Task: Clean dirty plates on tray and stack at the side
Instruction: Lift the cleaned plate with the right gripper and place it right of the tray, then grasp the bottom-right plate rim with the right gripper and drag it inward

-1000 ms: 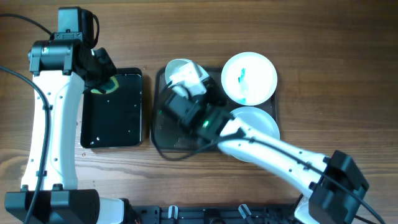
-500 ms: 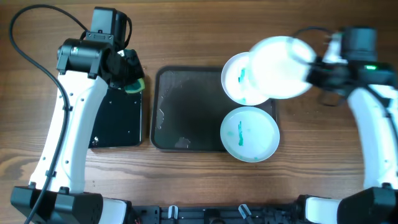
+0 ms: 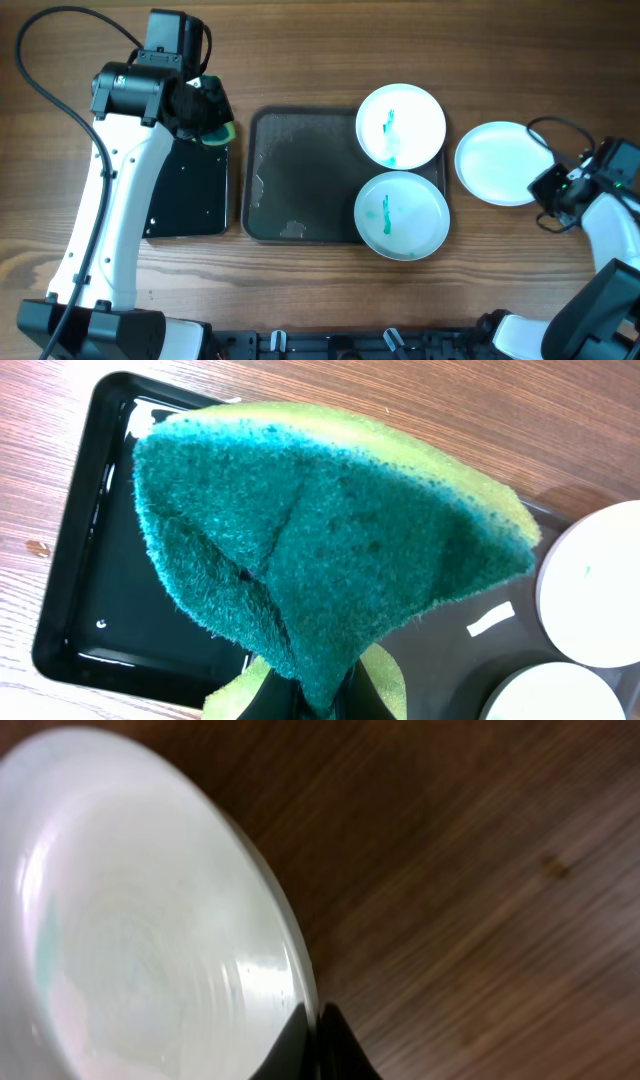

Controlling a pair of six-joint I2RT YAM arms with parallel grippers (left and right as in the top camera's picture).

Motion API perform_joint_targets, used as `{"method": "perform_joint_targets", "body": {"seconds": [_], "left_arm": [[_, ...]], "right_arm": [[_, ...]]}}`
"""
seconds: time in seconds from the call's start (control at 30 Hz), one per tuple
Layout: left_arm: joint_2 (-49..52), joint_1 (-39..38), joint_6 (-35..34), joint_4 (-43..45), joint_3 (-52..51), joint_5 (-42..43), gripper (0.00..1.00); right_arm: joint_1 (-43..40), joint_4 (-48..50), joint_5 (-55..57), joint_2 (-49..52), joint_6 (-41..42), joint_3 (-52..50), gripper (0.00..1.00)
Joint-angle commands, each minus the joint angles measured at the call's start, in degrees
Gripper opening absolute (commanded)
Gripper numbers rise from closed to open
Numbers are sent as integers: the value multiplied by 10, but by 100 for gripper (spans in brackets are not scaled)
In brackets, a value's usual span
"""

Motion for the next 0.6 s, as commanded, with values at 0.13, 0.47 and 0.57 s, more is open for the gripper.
{"method": "perform_joint_targets", "body": {"seconds": [0.13, 0.47, 0.57], "left_arm": [[4, 0, 5, 4, 3, 17, 4], [4, 0, 5, 4, 3, 17, 4], [4, 0, 5, 3, 3, 17, 4]], "right_arm": [[41, 58, -18, 32, 37, -28, 20], [68, -275, -133, -56, -69, 91, 26], [115, -319, -144, -55, -109, 70, 26]]}}
